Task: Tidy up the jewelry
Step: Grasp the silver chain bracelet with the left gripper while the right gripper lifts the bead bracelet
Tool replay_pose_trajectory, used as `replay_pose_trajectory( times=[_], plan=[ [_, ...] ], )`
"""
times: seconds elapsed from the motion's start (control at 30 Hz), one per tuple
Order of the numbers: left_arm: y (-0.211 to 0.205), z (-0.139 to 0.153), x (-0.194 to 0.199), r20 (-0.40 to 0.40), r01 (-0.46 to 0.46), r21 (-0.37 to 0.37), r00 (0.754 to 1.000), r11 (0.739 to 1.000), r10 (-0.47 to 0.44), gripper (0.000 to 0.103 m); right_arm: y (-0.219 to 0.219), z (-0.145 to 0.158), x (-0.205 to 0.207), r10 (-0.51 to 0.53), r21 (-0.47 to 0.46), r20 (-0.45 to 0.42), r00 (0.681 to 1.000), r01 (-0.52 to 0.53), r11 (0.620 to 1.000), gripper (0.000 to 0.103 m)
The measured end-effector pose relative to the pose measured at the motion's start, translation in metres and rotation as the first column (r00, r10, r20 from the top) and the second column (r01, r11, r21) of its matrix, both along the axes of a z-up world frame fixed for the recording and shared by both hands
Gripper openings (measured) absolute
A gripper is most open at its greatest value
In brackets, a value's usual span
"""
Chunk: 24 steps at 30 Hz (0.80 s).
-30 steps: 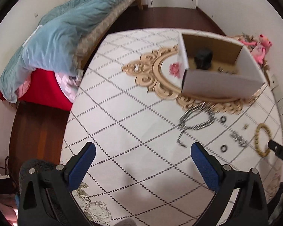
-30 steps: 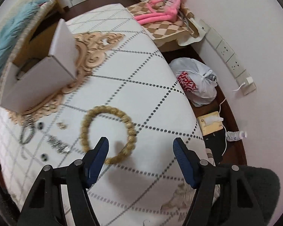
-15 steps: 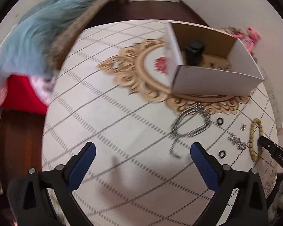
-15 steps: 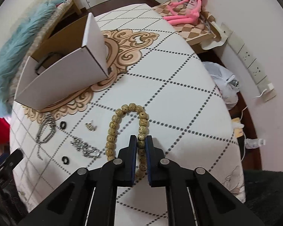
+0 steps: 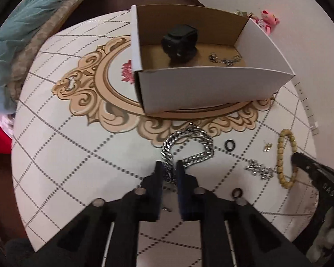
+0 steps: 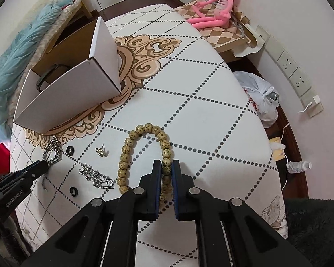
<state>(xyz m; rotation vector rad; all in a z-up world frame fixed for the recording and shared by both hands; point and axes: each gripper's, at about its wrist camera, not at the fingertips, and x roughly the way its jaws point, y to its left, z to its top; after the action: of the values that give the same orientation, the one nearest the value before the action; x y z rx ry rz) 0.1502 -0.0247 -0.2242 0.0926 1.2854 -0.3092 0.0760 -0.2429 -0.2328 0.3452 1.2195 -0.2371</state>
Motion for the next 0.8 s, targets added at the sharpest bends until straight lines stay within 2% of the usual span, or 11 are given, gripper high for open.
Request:
replay_pose_trajectory(
  times=[0.2, 0.4, 0.7, 0.8],
  plan=[
    [0.017, 0.011, -0.006, -0.002, -0.052, -0.09, 0.999, 0.995, 0.052, 0.001, 0.0, 0.015, -0.002, 0.003, 0.027, 0.036, 0.999, -0.004, 1.0, 0.009],
    [0.042, 0.045, -0.017, 0.038, -0.075, -0.17, 0.996, 0.983, 0.082, 0.001, 0.002, 0.04, -0.004, 0.002, 0.073, 0.098, 0.995, -0.009, 0.997, 0.009],
    [0.04, 0.102, -0.014, 0.133, -0.039, -0.239, 0.988, 0.97, 0.072, 0.0, 0.014, 0.085, 0.0, 0.039, 0.141, 0.182, 0.982, -0.066, 0.988, 0.009],
    [0.044, 0.105, -0.006, 0.138, -0.049, -0.26, 0.987, 0.964, 0.087, 0.002, 0.018, 0.099, 0.003, 0.057, 0.133, 0.208, 0.976, -0.086, 0.987, 0.009]
  ],
)
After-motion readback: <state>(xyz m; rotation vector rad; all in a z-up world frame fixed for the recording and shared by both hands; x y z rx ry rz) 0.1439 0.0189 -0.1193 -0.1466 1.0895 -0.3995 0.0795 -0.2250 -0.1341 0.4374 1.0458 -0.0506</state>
